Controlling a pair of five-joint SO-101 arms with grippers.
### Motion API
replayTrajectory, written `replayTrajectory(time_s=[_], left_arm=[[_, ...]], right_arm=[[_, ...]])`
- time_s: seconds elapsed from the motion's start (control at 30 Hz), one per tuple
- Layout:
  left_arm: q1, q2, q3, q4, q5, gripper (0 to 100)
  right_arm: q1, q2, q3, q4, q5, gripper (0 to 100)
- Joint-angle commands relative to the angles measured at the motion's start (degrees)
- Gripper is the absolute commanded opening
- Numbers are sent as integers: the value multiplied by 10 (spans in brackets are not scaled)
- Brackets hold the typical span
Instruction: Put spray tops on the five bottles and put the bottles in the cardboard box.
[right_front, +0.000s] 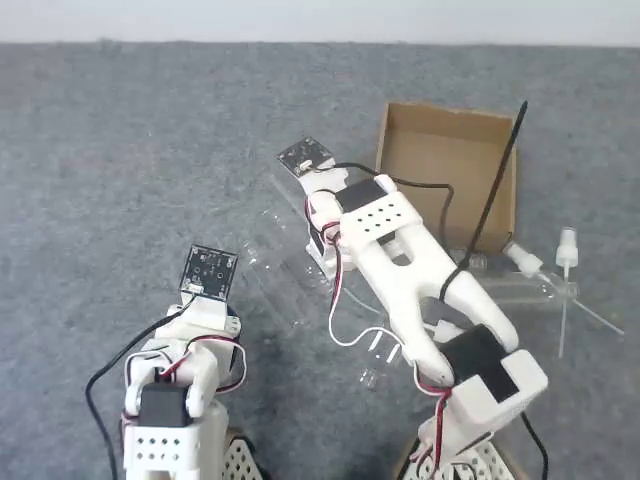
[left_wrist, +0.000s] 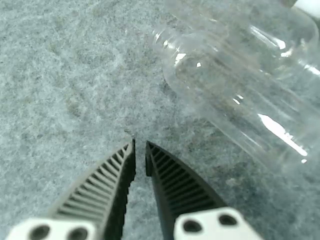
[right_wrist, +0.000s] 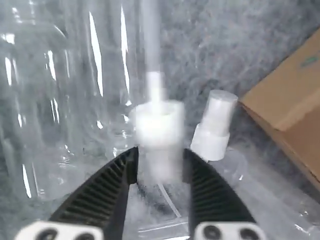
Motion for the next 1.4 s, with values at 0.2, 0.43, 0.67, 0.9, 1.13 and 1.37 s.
replayTrajectory(time_s=[0.2,0.43,0.67,0.9,1.13,1.37], left_arm=[[1,-11,-3,3,-2,25],[1,-11,-3,3,-2,25],[1,-11,-3,3,-2,25],[1,-11,-3,3,-2,25],[1,-11,-3,3,-2,25],[1,-11,-3,3,-2,25]], right_arm=[[-3,-17,-7,-12,-6,173],[29,-108,-53,100,-4,115],[171,-222,-54,167,42,44],[402,-272,-51,202,127,113],[571,-272,-11,124,241,117],[620,-173,-18,29,262,117]])
